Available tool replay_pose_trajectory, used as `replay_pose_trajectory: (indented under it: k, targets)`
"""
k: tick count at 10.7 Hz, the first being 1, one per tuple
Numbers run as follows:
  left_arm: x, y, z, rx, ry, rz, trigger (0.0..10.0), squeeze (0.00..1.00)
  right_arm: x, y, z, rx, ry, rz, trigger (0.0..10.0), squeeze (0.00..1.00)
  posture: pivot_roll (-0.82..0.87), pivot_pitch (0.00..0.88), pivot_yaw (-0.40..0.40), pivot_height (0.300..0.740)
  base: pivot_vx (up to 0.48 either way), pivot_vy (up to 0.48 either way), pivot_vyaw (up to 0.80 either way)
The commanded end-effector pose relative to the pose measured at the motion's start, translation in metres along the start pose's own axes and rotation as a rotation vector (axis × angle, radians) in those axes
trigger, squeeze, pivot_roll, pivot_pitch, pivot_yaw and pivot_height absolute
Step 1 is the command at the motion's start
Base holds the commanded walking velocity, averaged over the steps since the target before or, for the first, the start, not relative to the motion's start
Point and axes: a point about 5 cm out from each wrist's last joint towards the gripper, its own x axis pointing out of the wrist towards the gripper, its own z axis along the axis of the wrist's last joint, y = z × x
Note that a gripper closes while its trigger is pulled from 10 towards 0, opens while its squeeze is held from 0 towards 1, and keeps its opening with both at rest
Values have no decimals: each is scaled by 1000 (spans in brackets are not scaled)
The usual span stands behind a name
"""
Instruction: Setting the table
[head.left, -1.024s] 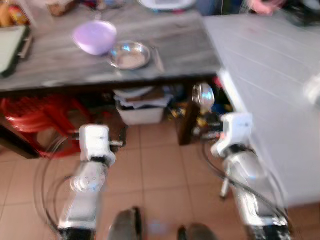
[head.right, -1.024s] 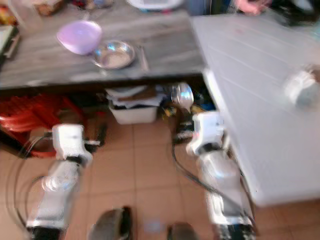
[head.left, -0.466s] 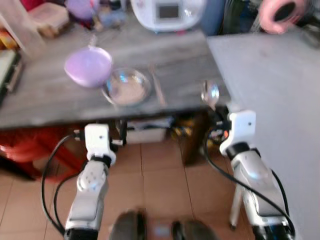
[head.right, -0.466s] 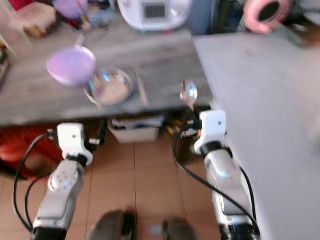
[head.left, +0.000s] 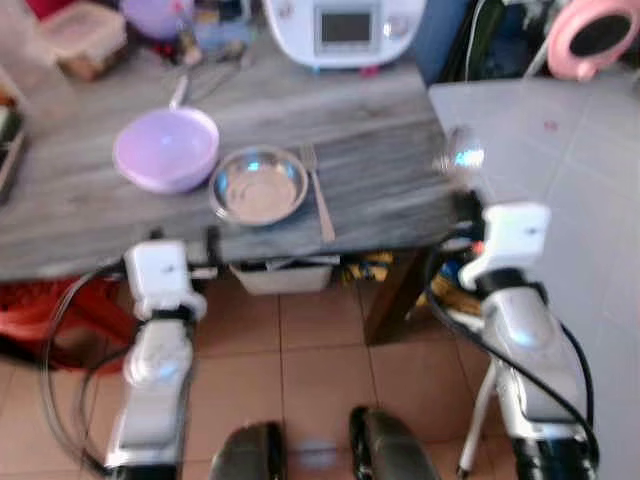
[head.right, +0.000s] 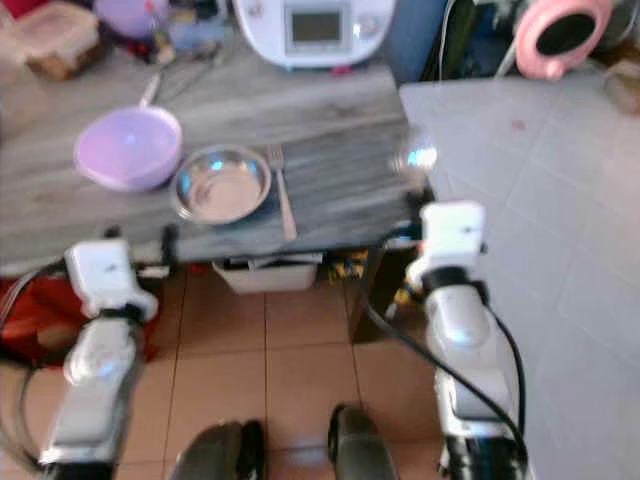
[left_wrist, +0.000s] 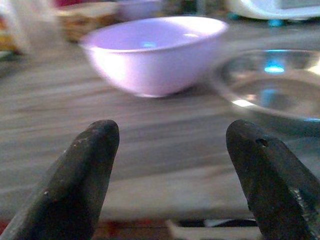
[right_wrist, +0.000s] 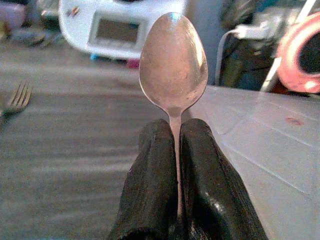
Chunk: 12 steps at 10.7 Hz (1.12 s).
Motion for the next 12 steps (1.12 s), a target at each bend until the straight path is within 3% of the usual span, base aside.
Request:
replay_pose_trajectory:
  k: [1, 3, 7, 11, 12]
  targets:
    - [-2, 8, 4, 21, -9, 33, 10000, 0, 1, -1, 4, 5, -15, -11, 10000, 0, -47, 200, 30, 740, 0, 0, 0]
    - [-4, 19, 6, 44, -5, 57, 10000, 0, 11, -10, 3, 32, 5, -46, 10000, 0, -37, 225, 35, 740, 0, 0, 0]
    - [-14, 23, 2, 76, 30, 60, 10000, 0, 36, -28, -2, 120, 59, -124, 10000, 0, -11, 250, 39, 740, 0, 0, 0]
    - [-25, 28, -6, 115, 101, 38, 10000, 0, 73, -5, -1, 280, 130, -49, 10000, 0, 30, 293, 66, 740, 0, 0, 0]
    - [-27, 27, -5, 117, 111, 20, 10000, 0, 88, 5, 7, 342, 123, -22, 10000, 0, 34, 302, 72, 740, 0, 0, 0]
